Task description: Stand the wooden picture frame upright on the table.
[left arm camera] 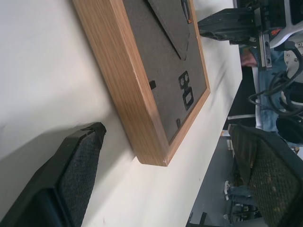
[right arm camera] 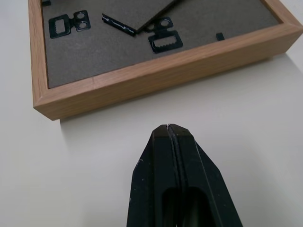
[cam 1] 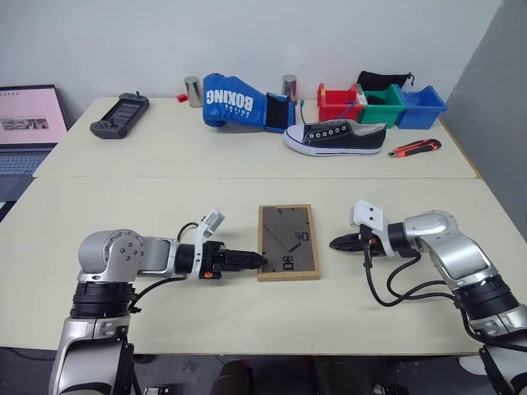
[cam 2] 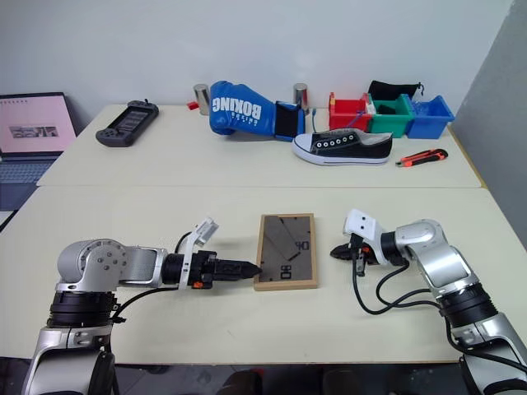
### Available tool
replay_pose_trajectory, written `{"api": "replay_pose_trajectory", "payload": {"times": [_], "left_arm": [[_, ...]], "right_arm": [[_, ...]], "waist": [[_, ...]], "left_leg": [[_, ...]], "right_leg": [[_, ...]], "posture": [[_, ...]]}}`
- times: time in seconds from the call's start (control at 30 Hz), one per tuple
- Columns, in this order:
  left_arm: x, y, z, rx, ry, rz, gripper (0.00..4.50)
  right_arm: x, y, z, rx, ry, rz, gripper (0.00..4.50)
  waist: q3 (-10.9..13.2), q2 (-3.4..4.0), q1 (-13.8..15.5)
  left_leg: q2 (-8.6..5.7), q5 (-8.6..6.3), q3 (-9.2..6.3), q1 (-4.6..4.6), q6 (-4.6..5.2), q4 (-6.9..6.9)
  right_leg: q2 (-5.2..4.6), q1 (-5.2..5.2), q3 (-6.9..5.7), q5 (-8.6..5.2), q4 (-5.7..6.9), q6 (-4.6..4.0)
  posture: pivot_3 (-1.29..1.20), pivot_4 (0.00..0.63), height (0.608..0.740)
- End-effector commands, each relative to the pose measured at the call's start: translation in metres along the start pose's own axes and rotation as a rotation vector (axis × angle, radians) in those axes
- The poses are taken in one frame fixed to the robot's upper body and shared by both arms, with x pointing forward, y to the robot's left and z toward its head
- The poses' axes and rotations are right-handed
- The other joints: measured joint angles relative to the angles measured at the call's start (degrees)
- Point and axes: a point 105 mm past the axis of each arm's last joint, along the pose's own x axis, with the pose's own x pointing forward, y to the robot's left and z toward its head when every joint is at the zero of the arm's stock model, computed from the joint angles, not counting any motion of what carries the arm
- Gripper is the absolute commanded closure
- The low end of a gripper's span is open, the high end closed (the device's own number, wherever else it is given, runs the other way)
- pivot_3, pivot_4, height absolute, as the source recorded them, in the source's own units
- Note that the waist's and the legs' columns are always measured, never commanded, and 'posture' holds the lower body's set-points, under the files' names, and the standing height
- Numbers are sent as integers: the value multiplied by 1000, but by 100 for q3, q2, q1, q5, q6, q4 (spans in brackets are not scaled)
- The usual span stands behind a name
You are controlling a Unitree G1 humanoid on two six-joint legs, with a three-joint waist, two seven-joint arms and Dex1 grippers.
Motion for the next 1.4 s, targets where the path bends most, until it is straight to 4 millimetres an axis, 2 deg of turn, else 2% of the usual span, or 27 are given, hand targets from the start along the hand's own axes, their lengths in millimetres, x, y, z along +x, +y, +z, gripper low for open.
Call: {"api": "replay_pose_trajectory", "payload": {"times": [0.03,0.5,0.73,0.93,1.07,1.4], "left_arm": [[7,4,-8,-55,43,-5,35],[14,12,-7,-173,69,-39,35],[26,5,-1,-162,74,-69,35],[8,24,-3,-178,74,38,35],[-1,28,-6,-177,81,56,35],[10,25,1,-167,66,26,35]], "right_arm": [[4,6,11,-30,-27,22,4500],[15,6,14,-65,-22,18,4500],[26,9,21,-106,-27,24,4500],[21,5,15,-106,-6,14,4500],[19,3,12,-103,2,5,4500],[27,4,19,-111,-16,13,4500]], "waist": [[0,0,2],[-2,0,6],[-9,2,31],[-9,2,39],[-9,1,-18],[-11,3,-26]], "left_leg": [[0,0,0,0,0,0],[-4,0,-2,2,-1,0],[-7,1,-6,7,-2,2],[-7,2,-6,11,-4,1],[-1,2,-4,19,-3,-3],[8,-3,-3,36,5,-6]], "right_leg": [[0,1,0,0,0,0],[-3,3,-1,0,-2,0],[-4,14,-3,0,-5,0],[-4,19,-4,0,-9,1],[1,20,-4,0,-7,1],[12,28,-1,-1,-3,1]], "posture": [[0,150,740],[0,150,740],[0,150,740],[0,150,740],[0,150,740],[0,150,740]]}}
